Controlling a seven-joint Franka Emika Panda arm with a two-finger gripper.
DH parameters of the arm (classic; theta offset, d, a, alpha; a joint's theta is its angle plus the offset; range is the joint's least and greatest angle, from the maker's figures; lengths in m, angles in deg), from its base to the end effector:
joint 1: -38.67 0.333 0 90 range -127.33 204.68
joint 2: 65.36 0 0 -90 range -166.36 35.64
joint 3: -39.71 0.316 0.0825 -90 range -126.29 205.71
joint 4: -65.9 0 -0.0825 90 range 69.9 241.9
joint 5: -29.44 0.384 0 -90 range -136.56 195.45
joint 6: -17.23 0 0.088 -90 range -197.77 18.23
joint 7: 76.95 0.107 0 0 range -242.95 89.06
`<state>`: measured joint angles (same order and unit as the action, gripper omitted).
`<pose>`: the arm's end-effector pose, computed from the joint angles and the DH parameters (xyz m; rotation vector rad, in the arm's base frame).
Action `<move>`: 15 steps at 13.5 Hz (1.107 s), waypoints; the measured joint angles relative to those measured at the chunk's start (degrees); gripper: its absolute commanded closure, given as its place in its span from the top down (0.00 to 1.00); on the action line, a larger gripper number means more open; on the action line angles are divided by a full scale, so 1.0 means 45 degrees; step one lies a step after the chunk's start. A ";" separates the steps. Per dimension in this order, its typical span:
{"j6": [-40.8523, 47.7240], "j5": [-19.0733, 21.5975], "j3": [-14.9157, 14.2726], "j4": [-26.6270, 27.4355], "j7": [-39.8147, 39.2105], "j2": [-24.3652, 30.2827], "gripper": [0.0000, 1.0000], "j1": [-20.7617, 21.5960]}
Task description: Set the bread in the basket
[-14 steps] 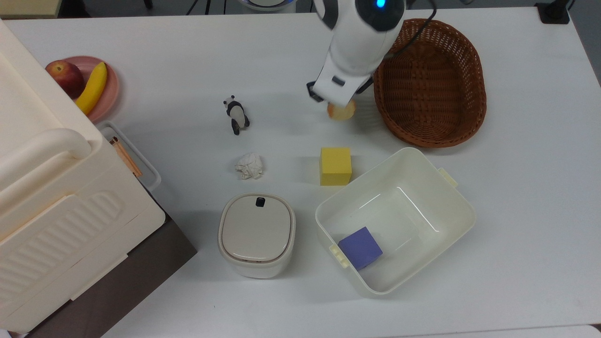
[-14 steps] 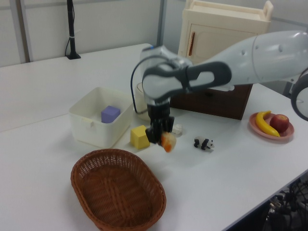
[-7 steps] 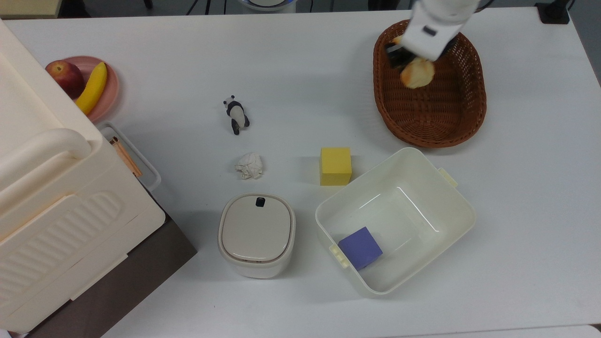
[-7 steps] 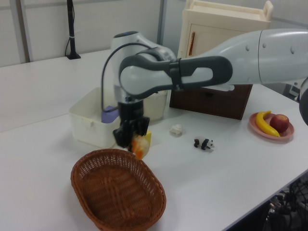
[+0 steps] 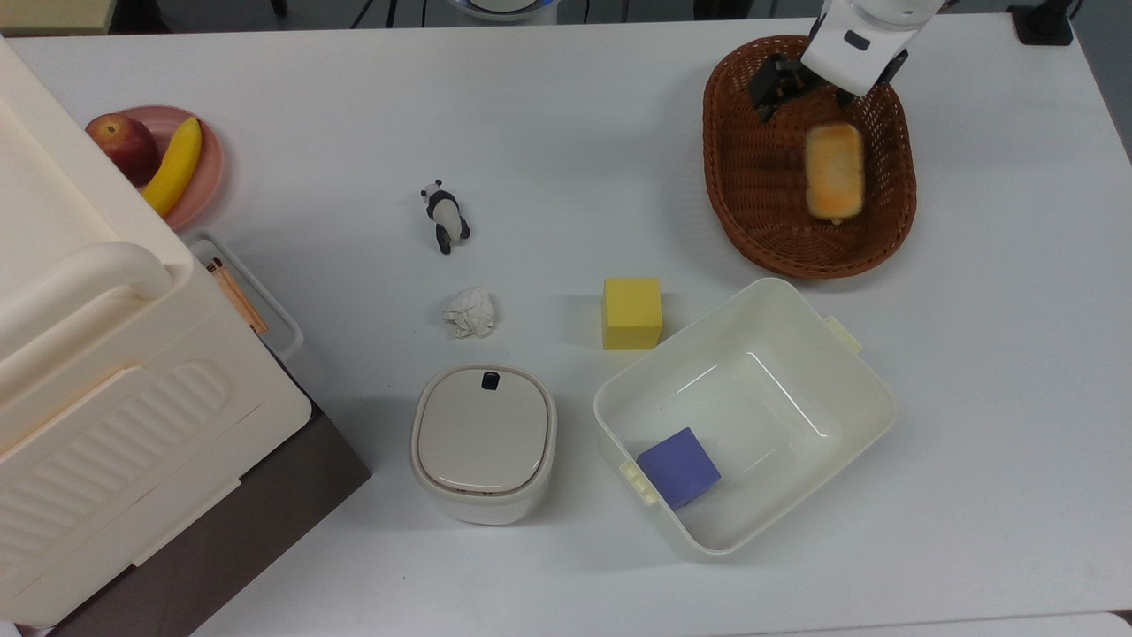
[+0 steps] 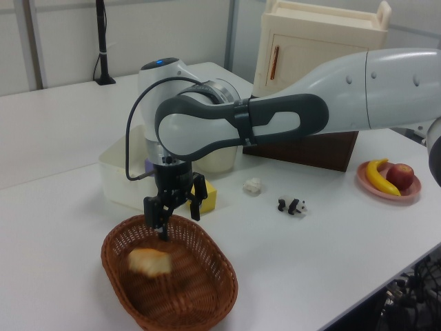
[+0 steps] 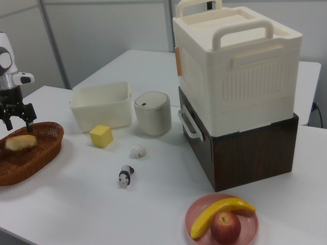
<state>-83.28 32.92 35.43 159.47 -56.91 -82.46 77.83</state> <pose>0.5096 0.3670 0.4321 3.0581 0.3749 -0.2676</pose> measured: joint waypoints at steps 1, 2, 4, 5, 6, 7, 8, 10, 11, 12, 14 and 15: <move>0.0000 -0.0003 -0.0103 -0.0006 -0.0001 0.0000 1.00 -0.0046; 0.0000 -0.0016 -0.0193 -0.0033 -0.0069 0.0003 1.00 -0.0225; 0.0107 -0.0049 -0.0301 -0.0133 -0.0819 0.0142 1.00 -0.1306; 0.0186 -0.0055 -0.0348 -0.0181 -0.1149 0.0267 1.00 -0.1839; 0.0216 -0.0067 -0.0382 -0.0234 -0.1460 0.0445 1.00 -0.2463; 0.0256 -0.0082 -0.0413 -0.0292 -0.1850 0.0793 1.00 -0.3436; 0.0284 -0.0089 -0.0428 -0.0307 -0.2026 0.1064 1.00 -0.4062; 0.0334 -0.0090 -0.0434 -0.0312 -0.2420 0.1639 1.00 -0.5300; 0.0347 -0.0091 -0.0441 -0.0312 -0.2769 0.1889 1.00 -0.5991; 0.0351 -0.0091 -0.0438 -0.0311 -0.3050 0.2008 1.00 -0.6509; 0.0351 -0.0253 -0.0435 -0.0301 -0.3193 0.1999 1.00 -0.6904; 0.0349 -0.0299 -0.0428 -0.0301 -0.3193 0.1991 1.00 -0.7032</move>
<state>-81.71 31.58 33.50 158.12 -71.28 -73.50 46.19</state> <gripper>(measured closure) 0.000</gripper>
